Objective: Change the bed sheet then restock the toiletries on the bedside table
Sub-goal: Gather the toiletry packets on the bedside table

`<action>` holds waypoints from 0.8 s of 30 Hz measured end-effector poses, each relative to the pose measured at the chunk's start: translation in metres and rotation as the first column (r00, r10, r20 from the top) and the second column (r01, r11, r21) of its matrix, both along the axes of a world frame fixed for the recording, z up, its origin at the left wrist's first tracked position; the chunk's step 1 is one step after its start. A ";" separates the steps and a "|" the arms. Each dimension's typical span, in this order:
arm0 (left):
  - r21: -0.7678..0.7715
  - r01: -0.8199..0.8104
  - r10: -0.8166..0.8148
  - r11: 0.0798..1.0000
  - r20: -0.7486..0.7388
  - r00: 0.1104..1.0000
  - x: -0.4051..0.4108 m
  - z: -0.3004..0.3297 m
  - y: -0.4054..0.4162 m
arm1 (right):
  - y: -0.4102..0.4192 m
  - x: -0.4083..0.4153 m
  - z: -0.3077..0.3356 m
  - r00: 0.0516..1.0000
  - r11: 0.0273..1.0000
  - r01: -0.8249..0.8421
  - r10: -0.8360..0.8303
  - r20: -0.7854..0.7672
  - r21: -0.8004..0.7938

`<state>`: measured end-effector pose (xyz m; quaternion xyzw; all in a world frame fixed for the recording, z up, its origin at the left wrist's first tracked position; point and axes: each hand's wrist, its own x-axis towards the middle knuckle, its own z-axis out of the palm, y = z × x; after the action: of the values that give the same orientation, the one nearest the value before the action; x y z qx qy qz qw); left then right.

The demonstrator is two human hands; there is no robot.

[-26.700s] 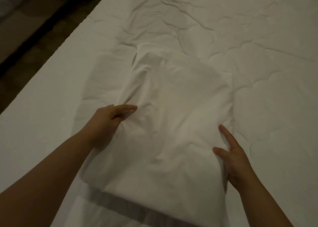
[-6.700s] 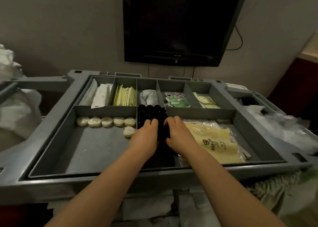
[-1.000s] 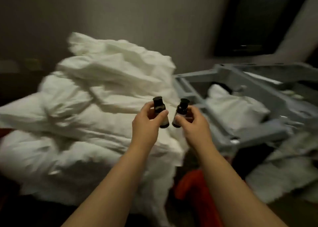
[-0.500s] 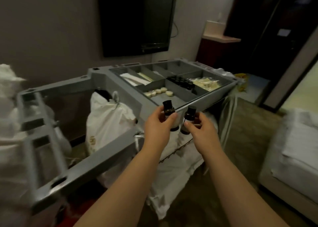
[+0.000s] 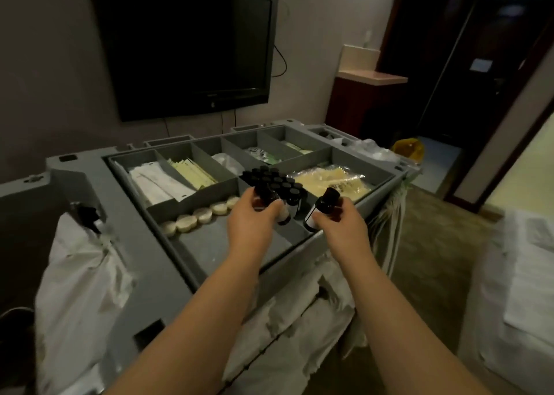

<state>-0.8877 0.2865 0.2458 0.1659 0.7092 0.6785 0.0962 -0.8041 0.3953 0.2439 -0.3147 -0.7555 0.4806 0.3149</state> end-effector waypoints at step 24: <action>-0.793 -0.353 0.038 0.497 -0.386 0.922 -0.070 -0.033 0.109 | 0.153 -0.120 -0.016 0.570 0.489 -0.821 0.682 0.458 0.293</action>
<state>-0.9576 0.3954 0.2129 0.1219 0.9685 0.2149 -0.0295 -0.9238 0.5486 0.2282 0.0749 -0.9448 0.3179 0.0260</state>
